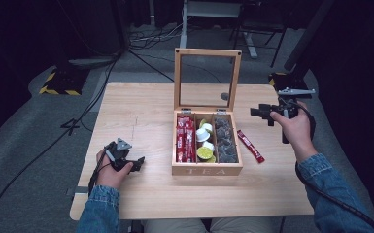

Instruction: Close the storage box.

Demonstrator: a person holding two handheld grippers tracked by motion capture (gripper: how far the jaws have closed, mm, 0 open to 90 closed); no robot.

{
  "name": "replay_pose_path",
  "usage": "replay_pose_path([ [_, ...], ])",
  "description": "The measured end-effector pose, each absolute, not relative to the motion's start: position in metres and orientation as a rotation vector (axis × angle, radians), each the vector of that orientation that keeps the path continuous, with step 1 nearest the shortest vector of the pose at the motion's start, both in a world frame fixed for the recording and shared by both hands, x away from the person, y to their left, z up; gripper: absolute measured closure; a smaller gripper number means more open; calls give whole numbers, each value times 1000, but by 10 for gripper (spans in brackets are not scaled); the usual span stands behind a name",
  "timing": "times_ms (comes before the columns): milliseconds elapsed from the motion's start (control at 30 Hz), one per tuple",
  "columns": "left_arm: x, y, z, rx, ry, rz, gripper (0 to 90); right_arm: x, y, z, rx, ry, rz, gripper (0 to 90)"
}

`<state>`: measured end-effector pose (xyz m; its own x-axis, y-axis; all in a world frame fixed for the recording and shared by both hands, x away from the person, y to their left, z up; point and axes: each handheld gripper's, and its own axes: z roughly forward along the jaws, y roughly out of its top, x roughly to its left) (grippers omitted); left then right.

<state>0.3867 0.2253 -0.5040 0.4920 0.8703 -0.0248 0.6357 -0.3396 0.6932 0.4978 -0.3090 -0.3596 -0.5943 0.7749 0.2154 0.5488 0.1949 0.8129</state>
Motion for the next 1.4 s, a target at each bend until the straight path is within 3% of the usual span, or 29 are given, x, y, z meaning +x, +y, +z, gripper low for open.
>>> replay_pose_path([
  [233, 386, 225, -504, 2092, 1233, 470, 155, 511, -296, -332, 1177, 2204, 1372, 379],
  [800, 385, 225, -504, 2087, 1236, 469, 154, 551, -274, -302, 1081, 2154, 1435, 375],
  [1400, 384, 227, -504, 2094, 1218, 461, 156, 611, -262, -304, 1086, 2130, 1435, 367],
])
